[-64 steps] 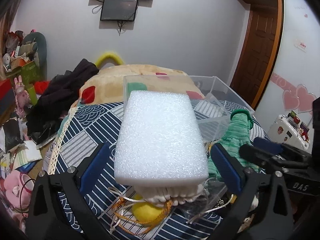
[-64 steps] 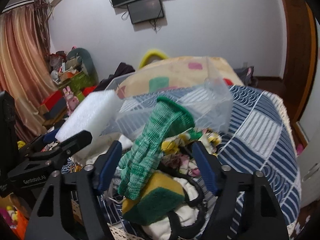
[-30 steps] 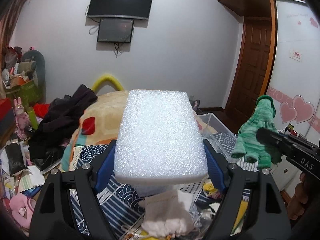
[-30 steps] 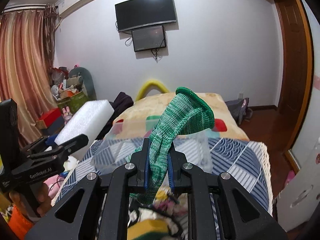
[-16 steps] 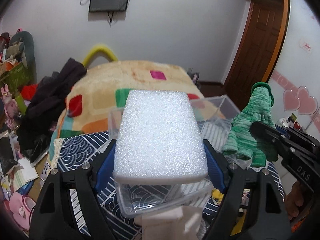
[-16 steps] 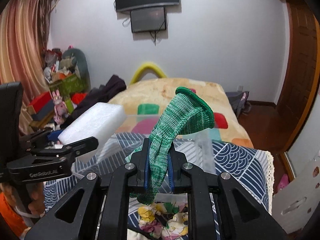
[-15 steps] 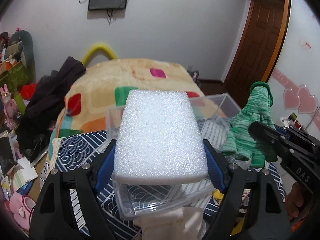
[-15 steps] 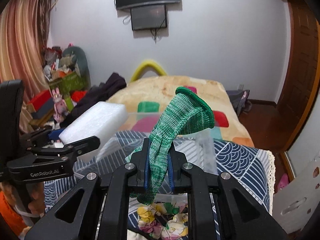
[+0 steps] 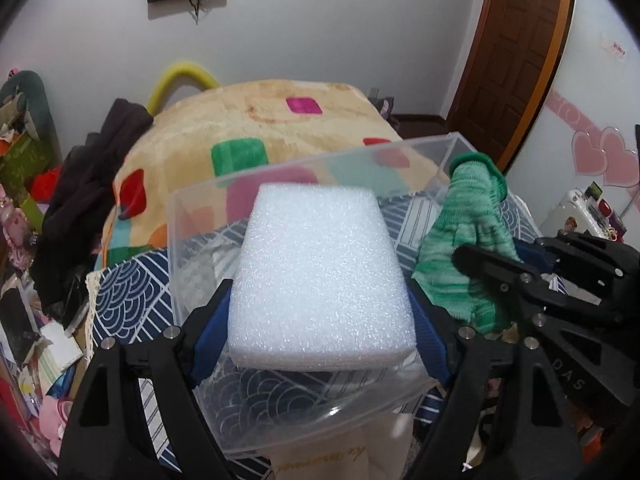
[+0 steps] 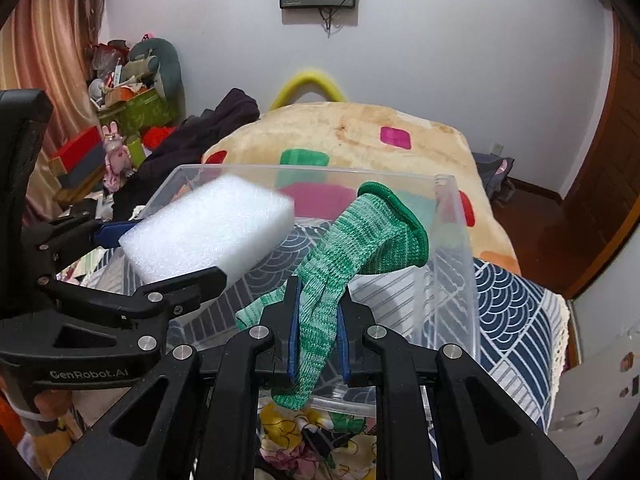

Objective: Organize soft objects
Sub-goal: 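Lower the foam block and green glove into the clear box and release both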

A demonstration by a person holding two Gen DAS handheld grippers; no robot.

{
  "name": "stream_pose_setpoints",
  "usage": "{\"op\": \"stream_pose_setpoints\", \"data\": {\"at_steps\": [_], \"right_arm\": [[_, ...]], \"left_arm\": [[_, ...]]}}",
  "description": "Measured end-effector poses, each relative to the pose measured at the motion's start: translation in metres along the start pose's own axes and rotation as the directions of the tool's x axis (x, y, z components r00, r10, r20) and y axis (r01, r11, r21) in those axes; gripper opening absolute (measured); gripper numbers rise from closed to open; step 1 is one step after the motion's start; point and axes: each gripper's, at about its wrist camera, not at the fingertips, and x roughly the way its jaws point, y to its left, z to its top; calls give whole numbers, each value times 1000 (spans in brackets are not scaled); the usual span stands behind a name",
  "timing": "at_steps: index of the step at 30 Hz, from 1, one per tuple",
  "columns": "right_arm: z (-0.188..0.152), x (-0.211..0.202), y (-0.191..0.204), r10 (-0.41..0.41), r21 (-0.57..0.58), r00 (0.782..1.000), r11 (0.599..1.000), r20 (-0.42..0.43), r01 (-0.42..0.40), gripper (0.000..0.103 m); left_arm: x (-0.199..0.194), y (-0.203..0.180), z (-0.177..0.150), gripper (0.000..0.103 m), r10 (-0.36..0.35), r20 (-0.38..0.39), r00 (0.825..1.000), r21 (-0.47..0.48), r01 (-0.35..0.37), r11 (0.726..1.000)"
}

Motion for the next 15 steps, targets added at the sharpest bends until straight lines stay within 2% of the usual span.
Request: {"op": "stream_pose_setpoints", "data": {"at_steps": [2, 3, 4, 7, 10, 13, 15], "right_arm": [[0, -2, 1, -5, -12, 1000, 1000, 0, 5, 18], [0, -3, 2, -7, -18, 1000, 1000, 0, 7, 26], [0, -5, 2, -6, -19, 1000, 1000, 4, 6, 28], [-3, -15, 3, -10, -31, 1000, 999, 30, 11, 35], [-3, -25, 4, -11, -37, 998, 999, 62, 13, 37], [-2, -38, 4, -9, -35, 995, 999, 100, 13, 41], [-2, -49, 3, -6, -28, 991, 1000, 133, 10, 47]], "left_arm": [[1, 2, 1, 82, -14, -17, 1000, -6, 14, 1000], [1, 3, 1, 82, -22, -24, 999, -12, 21, 1000], [0, 5, 1, 82, -26, -28, 999, -18, 25, 1000], [-7, 7, 0, 82, -22, -13, 1000, -23, 22, 1000], [-20, 6, -2, 83, -21, 16, 1000, -6, 21, 1000], [-38, 3, -5, 89, -22, 59, 998, 10, 21, 1000], [-53, 3, -7, 94, -20, 97, 995, 10, 19, 1000]]}}
